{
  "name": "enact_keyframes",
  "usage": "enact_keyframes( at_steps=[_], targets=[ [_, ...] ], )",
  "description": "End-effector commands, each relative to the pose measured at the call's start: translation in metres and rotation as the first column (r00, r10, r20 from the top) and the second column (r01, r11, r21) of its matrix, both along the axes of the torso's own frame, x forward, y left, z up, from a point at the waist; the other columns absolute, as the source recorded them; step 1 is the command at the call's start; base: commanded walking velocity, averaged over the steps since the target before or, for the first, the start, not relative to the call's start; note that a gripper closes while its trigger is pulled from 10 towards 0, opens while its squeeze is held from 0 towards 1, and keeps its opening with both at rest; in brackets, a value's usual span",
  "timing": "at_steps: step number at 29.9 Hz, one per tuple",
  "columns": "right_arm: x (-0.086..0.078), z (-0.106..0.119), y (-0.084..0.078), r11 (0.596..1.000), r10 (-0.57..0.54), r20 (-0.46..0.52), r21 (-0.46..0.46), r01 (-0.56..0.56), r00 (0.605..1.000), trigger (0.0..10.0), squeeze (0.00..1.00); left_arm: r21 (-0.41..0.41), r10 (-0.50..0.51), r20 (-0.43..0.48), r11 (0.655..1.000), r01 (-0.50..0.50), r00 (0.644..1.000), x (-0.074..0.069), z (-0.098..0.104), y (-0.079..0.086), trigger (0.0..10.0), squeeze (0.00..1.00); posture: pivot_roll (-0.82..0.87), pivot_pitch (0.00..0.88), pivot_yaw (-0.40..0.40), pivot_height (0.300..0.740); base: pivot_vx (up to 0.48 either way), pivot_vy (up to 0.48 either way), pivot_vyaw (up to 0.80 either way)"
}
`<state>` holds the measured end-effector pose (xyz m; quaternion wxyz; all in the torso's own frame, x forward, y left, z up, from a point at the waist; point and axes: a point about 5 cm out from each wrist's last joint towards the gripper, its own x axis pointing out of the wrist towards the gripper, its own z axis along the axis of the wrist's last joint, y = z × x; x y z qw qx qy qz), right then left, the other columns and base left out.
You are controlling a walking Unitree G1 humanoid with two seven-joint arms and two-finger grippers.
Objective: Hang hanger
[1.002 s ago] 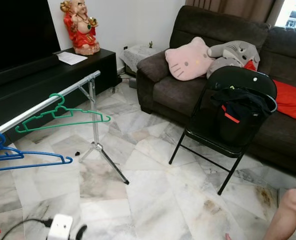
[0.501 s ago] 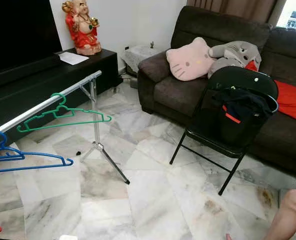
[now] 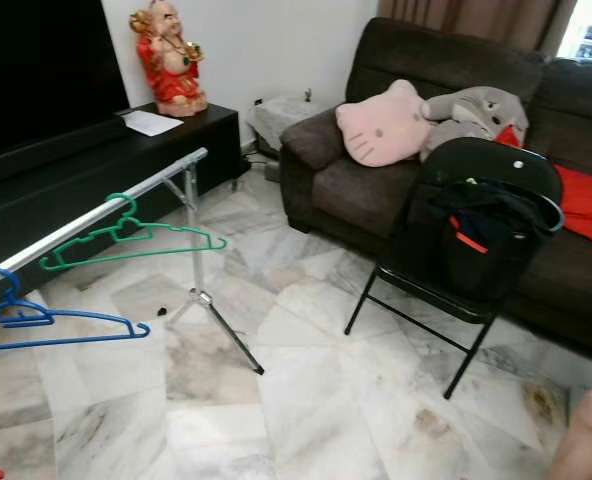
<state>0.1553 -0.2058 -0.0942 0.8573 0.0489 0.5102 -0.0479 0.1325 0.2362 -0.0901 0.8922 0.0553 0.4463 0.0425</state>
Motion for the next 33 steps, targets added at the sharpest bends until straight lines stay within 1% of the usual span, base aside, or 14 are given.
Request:
enact_keyframes(
  at_steps=[1,7,9,13,14,16,17,20,22,23,24,27,28,33],
  targets=[
    [0.002,0.001,0.000,1.000,-0.007,0.011,-0.002,0.007,1.000,10.0,0.00,0.000,0.009,-0.028,1.000,-0.009,1.000,-0.010,-0.003,0.003,10.0,0.00,0.09,0.000,-0.026,0.740,0.281,0.000,0.00],
    [0.002,0.001,0.000,1.000,-0.012,0.010,-0.004,0.012,1.000,10.0,0.00,0.006,0.025,-0.047,1.000,-0.025,0.999,-0.035,-0.003,0.020,10.0,0.00,0.09,0.000,-0.026,0.740,0.299,0.000,0.00],
    [0.002,0.001,0.000,1.000,-0.013,0.010,-0.004,0.013,1.000,10.0,0.00,0.007,0.027,-0.049,1.000,-0.027,0.998,-0.037,-0.003,0.022,10.0,0.00,0.09,0.000,-0.025,0.740,0.304,0.000,0.00],
    [0.002,0.001,0.000,1.000,-0.014,0.009,-0.006,0.014,1.000,10.0,0.00,0.013,0.046,-0.088,0.999,-0.045,0.995,-0.073,-0.004,0.035,10.0,0.00,0.09,0.000,-0.025,0.740,0.307,0.000,0.00],
    [0.002,0.001,0.000,1.000,-0.014,0.009,-0.006,0.014,1.000,10.0,0.00,0.013,0.046,-0.088,0.999,-0.045,0.995,-0.073,-0.004,0.035,10.0,0.00,0.09,0.000,-0.025,0.740,0.307,0.000,0.00],
    [0.002,0.001,0.000,1.000,-0.013,0.008,-0.007,0.013,1.000,10.0,0.00,0.013,0.050,-0.108,0.999,-0.049,0.993,-0.087,-0.006,0.033,10.0,0.00,0.09,0.000,-0.025,0.740,0.307,0.000,-0.77],
    [0.002,0.001,0.000,1.000,-0.013,0.008,-0.007,0.013,1.000,10.0,0.00,0.013,0.050,-0.108,0.999,-0.049,0.993,-0.087,-0.006,0.033,10.0,0.00,0.09,0.000,-0.025,0.740,0.307,0.000,-0.77],
    [0.002,0.001,0.000,1.000,-0.006,0.007,-0.009,0.006,1.000,10.0,0.00,-0.007,0.043,-0.153,0.999,-0.045,0.987,-0.117,-0.015,0.006,10.0,0.00,0.09,0.000,-0.025,0.740,0.304,0.000,-0.78],
    [0.002,0.001,0.000,1.000,-0.003,0.006,-0.010,0.003,1.000,10.0,0.00,-0.022,0.035,-0.165,0.999,-0.040,0.986,-0.127,-0.018,-0.009,10.0,0.00,0.09,0.000,-0.026,0.740,0.306,0.000,-0.78],
    [0.002,0.001,0.000,1.000,-0.003,0.006,-0.010,0.003,1.000,10.0,0.00,-0.022,0.035,-0.165,0.999,-0.040,0.986,-0.127,-0.018,-0.009,10.0,0.00,0.09,0.000,-0.026,0.740,0.307,0.000,-0.78],
    [0.002,0.001,0.000,1.000,0.000,0.004,-0.009,0.000,1.000,10.0,0.00,-0.038,0.030,-0.187,0.999,-0.038,0.982,-0.143,-0.019,-0.023,10.0,0.00,0.09,0.000,-0.026,0.740,0.307,0.000,-0.76],
    [0.002,0.001,0.001,1.000,0.003,0.003,-0.009,-0.003,1.000,10.0,0.00,-0.051,0.025,-0.218,0.998,-0.037,0.976,-0.161,-0.020,-0.035,10.0,0.00,0.09,0.000,-0.026,0.740,0.304,0.000,-0.75],
    [0.002,0.001,0.001,1.000,0.005,0.002,-0.008,-0.005,1.000,10.0,0.00,-0.059,0.020,-0.241,0.998,-0.035,0.970,-0.171,-0.020,-0.042,10.0,0.00,0.09,0.000,-0.025,0.740,0.304,0.000,-0.76],
    [0.002,0.001,0.001,1.000,0.006,0.001,-0.006,-0.006,1.000,10.0,0.00,-0.071,0.009,-0.266,0.997,-0.028,0.964,-0.188,-0.019,-0.054,10.0,0.00,0.09,0.000,-0.024,0.740,0.292,0.000,-0.75]
  ],
)
